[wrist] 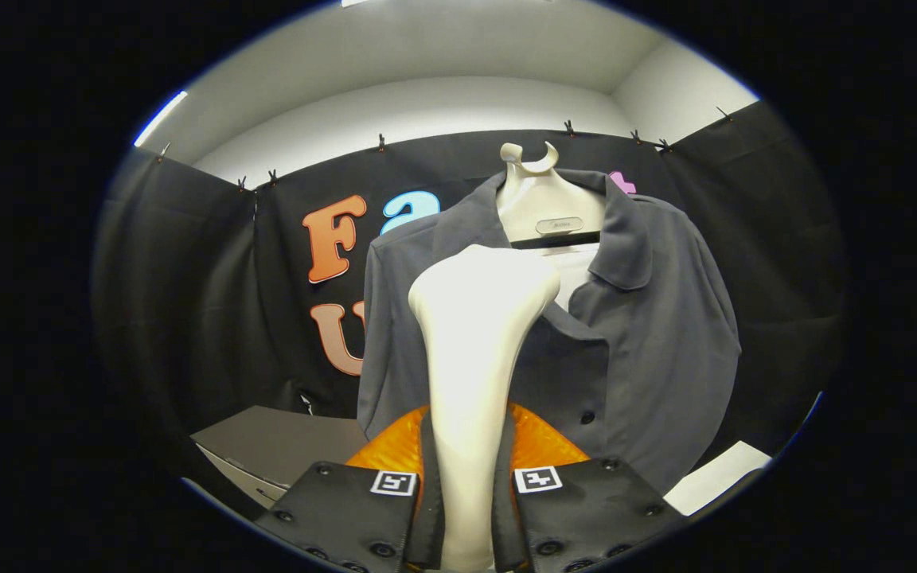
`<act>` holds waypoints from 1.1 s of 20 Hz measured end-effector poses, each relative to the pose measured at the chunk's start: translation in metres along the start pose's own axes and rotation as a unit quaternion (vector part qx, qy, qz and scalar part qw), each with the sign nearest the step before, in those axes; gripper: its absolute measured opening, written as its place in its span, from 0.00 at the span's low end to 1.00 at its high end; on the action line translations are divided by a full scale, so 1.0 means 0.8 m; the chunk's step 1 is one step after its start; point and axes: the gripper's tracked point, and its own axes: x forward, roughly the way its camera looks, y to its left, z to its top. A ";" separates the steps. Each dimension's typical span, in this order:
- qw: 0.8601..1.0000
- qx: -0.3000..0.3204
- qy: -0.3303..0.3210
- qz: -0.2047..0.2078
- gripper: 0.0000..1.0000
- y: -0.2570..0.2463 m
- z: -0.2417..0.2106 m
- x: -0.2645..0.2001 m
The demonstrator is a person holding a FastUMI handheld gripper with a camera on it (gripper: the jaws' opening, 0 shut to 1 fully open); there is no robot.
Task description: Iron the clothes twice with a garment steamer, once on the left side and once on the right side.
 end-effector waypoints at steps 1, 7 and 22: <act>1.000 -0.002 0.002 0.004 0.31 -0.001 -0.006 0.004; 1.000 -0.004 0.022 0.018 0.31 -0.007 -0.047 0.012; 0.997 0.014 0.071 0.017 0.31 -0.038 -0.147 -0.007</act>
